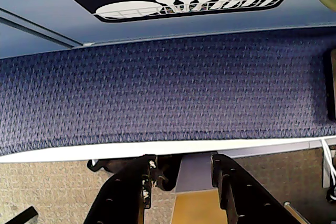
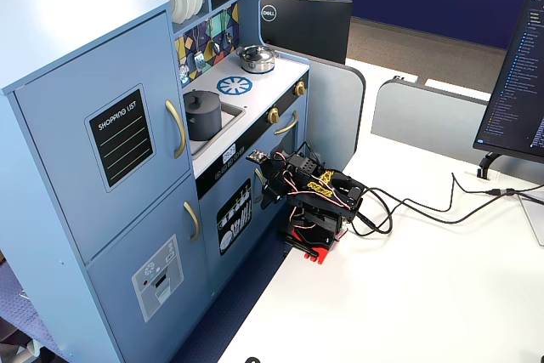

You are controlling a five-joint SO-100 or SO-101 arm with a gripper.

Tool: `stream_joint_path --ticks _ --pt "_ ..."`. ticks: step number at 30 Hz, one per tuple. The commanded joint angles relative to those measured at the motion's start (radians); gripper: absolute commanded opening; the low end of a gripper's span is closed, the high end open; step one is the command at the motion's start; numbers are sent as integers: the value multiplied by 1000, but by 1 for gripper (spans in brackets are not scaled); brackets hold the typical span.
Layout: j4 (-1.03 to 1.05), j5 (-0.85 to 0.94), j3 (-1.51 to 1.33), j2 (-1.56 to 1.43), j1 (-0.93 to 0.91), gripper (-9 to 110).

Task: Pick up the lid from the counter and put it on the gray recipient

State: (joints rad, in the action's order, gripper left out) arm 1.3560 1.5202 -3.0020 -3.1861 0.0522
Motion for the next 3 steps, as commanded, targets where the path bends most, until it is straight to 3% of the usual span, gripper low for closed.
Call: stream_joint_path --ticks 1,3 --pt "173 -9 0 8 -11 4" --pt "173 -9 0 8 -11 4"
